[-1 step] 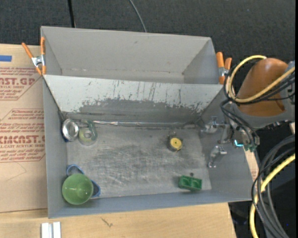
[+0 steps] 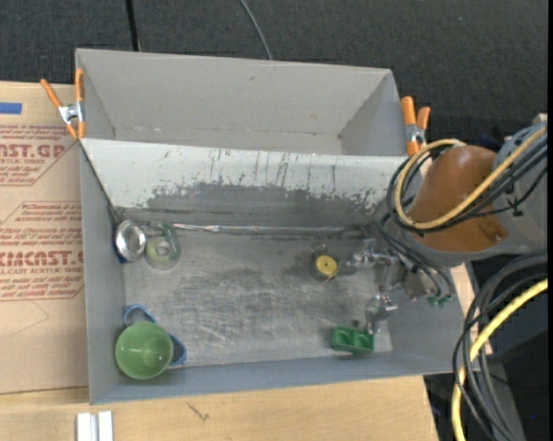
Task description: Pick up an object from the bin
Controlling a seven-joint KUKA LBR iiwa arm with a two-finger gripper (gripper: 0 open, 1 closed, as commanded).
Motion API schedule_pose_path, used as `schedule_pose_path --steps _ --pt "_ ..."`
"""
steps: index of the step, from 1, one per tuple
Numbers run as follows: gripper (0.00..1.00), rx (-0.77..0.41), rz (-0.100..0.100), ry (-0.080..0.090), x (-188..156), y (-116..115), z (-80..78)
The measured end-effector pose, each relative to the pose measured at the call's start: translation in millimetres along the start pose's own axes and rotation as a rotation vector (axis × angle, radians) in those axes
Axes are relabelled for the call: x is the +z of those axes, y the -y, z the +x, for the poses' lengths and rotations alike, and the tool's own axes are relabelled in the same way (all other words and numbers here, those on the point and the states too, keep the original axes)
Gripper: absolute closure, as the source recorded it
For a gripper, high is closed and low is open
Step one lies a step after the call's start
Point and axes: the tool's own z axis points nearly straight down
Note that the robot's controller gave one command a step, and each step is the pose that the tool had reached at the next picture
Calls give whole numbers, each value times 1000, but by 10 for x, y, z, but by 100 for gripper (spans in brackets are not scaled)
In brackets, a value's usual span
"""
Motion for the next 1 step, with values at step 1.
schedule_pose_path --steps 1 --pt "0 -229 3 22 -143 -279 207"
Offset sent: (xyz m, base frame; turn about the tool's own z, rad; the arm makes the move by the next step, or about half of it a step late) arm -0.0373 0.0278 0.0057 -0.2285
